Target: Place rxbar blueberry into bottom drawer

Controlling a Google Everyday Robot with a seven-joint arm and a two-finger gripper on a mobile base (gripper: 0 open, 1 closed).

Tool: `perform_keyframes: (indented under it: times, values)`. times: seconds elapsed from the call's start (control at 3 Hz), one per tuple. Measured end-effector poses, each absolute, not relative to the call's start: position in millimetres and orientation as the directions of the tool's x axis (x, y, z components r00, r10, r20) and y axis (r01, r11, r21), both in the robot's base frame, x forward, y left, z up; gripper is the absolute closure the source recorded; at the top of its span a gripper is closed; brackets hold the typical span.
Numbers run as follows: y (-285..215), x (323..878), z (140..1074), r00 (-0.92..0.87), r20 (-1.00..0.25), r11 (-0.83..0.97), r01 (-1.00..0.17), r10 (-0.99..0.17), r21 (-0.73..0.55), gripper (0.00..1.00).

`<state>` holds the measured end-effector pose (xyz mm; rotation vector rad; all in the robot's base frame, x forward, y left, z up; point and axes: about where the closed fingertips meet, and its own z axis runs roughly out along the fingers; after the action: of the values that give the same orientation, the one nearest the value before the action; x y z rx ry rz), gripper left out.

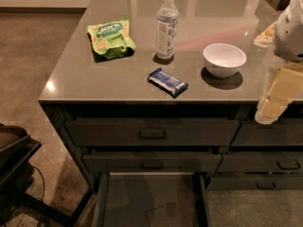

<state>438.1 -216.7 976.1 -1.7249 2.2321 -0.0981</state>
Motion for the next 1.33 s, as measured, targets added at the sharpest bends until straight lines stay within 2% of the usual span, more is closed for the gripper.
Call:
perform_keyframes:
  times: [0.33, 0.67, 1.0, 1.33]
  values:
    - [-215.4, 438.6, 978.2, -0.218, -0.214, 0.27, -0.928, -0.952, -0.256, 0.0]
    - [-198.8, 444.6, 962.0, -0.167, -0.311, 0.252, -0.932, -0.936, -0.26, 0.0]
    - [-135.6, 478.6, 954.2, -0.046, -0.514, 0.218, -0.935, -0.856, -0.279, 0.0]
    - [-64.9, 509.6, 960.4, 0.065, -0.658, 0.193, -0.931, -0.75, -0.311, 0.0]
